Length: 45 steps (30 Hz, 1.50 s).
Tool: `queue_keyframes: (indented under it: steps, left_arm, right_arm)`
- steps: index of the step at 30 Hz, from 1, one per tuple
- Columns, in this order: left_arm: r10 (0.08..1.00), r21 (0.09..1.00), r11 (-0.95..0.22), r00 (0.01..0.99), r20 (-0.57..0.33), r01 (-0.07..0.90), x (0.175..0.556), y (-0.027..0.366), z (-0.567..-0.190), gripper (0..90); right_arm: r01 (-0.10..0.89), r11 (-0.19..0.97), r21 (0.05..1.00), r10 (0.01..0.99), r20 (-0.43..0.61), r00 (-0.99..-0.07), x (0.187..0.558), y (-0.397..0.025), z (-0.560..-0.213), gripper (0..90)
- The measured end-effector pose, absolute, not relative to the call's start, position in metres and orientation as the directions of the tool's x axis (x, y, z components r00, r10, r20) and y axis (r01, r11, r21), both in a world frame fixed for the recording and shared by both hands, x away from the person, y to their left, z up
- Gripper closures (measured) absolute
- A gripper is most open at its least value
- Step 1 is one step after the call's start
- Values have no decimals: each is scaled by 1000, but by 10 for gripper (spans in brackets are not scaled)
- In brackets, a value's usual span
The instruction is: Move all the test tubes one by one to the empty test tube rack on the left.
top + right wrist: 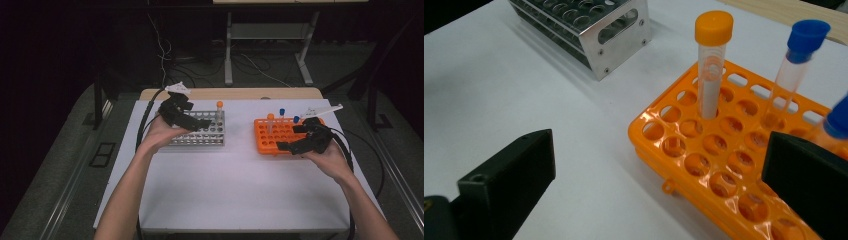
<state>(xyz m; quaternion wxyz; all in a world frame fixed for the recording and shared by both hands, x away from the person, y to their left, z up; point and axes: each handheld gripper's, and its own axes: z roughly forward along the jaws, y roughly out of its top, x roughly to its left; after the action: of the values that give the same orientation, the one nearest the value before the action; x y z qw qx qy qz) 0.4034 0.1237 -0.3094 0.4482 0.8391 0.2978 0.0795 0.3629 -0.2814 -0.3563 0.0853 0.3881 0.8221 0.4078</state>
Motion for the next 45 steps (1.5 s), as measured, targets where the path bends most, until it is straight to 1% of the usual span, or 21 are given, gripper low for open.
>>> queue_keyframes:
  steps: [4, 6, 10, 13, 14, 15, 18, 21, 23, 34, 38, 40, 43, 45]
  left_arm:
    - [572, 803, -418, 809, -131, 425, 389, 130, -316, 0]
    - [572, 804, -415, 809, -133, 426, 382, 133, -318, 0]
    - [566, 806, -420, 815, -128, 418, 369, 135, -323, 0]
    - [563, 812, -412, 816, -131, 414, 359, 137, -325, 0]
    - [561, 814, -410, 818, -130, 411, 356, 138, -326, 0]
    - [559, 816, -409, 819, -130, 409, 353, 138, -327, 0]
    - [555, 818, -409, 822, -129, 405, 343, 139, -330, 0]
    - [549, 820, -408, 825, -131, 401, 336, 140, -333, 0]
    - [547, 822, -405, 826, -135, 401, 331, 141, -335, 0]
    - [525, 806, -427, 838, -148, 410, 310, 139, -351, 0]
    - [520, 802, -431, 840, -154, 414, 307, 138, -356, 0]
    - [520, 798, -436, 840, -155, 416, 307, 138, -357, 0]
    - [519, 796, -440, 841, -153, 416, 306, 138, -358, 0]
    - [520, 796, -439, 841, -153, 416, 306, 139, -357, 0]
  right_arm:
    - [569, 380, 729, 711, 163, -684, 373, -274, -359, 4]
    - [567, 383, 729, 710, 161, -686, 377, -271, -360, 43]
    - [571, 383, 726, 717, 157, -680, 386, -266, -363, 44]
    - [572, 389, 722, 725, 144, -674, 391, -263, -366, 62]
    - [576, 389, 719, 726, 145, -672, 393, -262, -368, 83]
    - [577, 391, 717, 728, 143, -671, 394, -261, -369, 153]
    - [578, 395, 714, 740, 126, -660, 399, -258, -372, 178]
    - [571, 393, 721, 753, 105, -650, 403, -256, -375, 255]
    - [570, 383, 727, 764, 97, -638, 406, -255, -377, 323]
    - [567, 390, 726, 784, 62, -618, 419, -248, -385, 509]
    - [568, 394, 722, 791, 48, -610, 420, -245, -388, 625]
    - [571, 393, 721, 796, 44, -604, 420, -243, -389, 702]
    - [564, 406, 720, 802, 15, -597, 420, -243, -389, 733]
    - [565, 400, 722, 804, 19, -594, 420, -243, -388, 736]
